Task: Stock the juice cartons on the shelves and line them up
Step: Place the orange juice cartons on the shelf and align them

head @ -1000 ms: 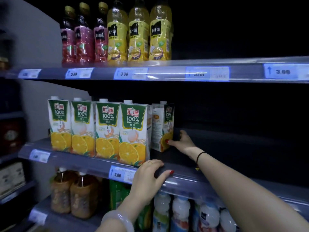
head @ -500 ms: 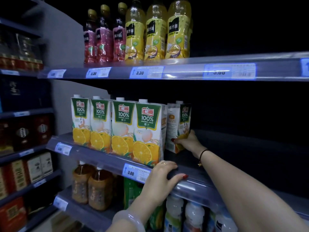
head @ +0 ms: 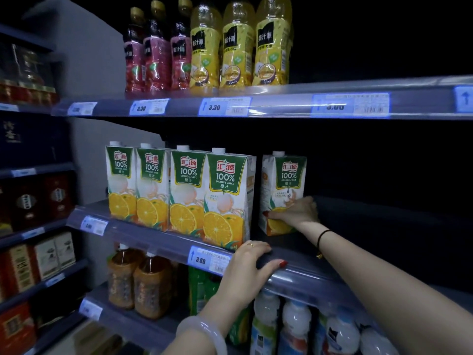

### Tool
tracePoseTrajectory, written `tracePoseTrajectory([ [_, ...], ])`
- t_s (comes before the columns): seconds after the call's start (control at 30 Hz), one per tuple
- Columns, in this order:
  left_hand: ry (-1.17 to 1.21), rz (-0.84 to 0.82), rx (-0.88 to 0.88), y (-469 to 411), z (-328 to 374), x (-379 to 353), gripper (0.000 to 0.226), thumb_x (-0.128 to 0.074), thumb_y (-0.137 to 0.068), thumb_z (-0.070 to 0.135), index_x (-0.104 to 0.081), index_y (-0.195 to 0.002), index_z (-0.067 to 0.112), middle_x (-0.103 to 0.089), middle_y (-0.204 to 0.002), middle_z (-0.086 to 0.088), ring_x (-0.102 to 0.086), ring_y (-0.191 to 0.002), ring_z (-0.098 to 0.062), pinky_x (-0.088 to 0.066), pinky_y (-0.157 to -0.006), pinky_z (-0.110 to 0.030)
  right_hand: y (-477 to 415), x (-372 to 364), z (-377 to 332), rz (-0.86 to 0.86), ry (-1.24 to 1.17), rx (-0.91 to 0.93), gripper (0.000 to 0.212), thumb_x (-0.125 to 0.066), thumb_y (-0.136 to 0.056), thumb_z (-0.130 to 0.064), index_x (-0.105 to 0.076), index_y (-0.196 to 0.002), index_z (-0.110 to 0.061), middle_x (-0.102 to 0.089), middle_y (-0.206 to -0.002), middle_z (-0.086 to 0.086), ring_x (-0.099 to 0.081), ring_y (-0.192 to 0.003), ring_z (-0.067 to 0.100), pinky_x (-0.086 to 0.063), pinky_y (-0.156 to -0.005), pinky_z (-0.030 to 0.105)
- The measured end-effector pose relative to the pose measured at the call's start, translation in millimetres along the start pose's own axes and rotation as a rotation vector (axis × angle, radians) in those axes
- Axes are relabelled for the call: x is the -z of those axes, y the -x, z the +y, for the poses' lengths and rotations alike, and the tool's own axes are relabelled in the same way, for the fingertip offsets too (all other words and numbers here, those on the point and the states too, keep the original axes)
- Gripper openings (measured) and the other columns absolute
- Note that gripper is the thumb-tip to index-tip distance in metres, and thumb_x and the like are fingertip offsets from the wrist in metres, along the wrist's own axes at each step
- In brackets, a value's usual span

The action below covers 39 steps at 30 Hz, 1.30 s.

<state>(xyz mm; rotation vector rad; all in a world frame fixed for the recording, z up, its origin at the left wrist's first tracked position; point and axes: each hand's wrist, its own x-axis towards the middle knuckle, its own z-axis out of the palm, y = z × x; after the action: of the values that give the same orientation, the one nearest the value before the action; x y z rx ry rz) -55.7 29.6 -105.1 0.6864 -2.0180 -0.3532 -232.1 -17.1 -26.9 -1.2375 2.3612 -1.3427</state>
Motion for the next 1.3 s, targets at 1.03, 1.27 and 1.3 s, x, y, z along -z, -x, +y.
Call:
tracePoseTrajectory([
  [1.03,-0.005,-0.007,-0.045,0,-1,0,0.041,-0.061,-0.084,0.046,-0.063,-0.108,0.014,-0.06,-0.11,0.004,-0.05,-0.108,-0.007,-0.031,-0.092,-0.009,24,41,18,-0.288,-0.36,0.108,0.07,-0.084,-0.067,-0.021,-0.046,-0.126,-0.02,-0.062,-0.111,-0.004,-0.06,-0.093,0.012,-0.049,-0.073,0.024],
  [1.27,-0.079,0.063,-0.085,10,-2,8,0.035,-0.061,-0.087,0.039,-0.06,-0.114,0.017,-0.056,-0.12,0.008,-0.044,-0.117,-0.008,-0.026,-0.099,-0.012,57,53,19,-0.298,-0.409,0.121,0.057,-0.081,-0.069,-0.016,-0.05,-0.116,-0.025,-0.066,-0.096,-0.012,-0.064,-0.081,0.001,-0.048,-0.054,0.008],
  [1.3,-0.09,0.057,-0.08,12,-4,11,0.036,-0.06,-0.087,0.038,-0.06,-0.116,0.017,-0.055,-0.122,0.007,-0.043,-0.119,-0.008,-0.025,-0.101,-0.012,62,53,18,-0.28,-0.406,0.116,0.057,-0.081,-0.069,-0.016,-0.05,-0.116,-0.024,-0.066,-0.096,-0.011,-0.064,-0.082,0.003,-0.05,-0.056,0.01],
])
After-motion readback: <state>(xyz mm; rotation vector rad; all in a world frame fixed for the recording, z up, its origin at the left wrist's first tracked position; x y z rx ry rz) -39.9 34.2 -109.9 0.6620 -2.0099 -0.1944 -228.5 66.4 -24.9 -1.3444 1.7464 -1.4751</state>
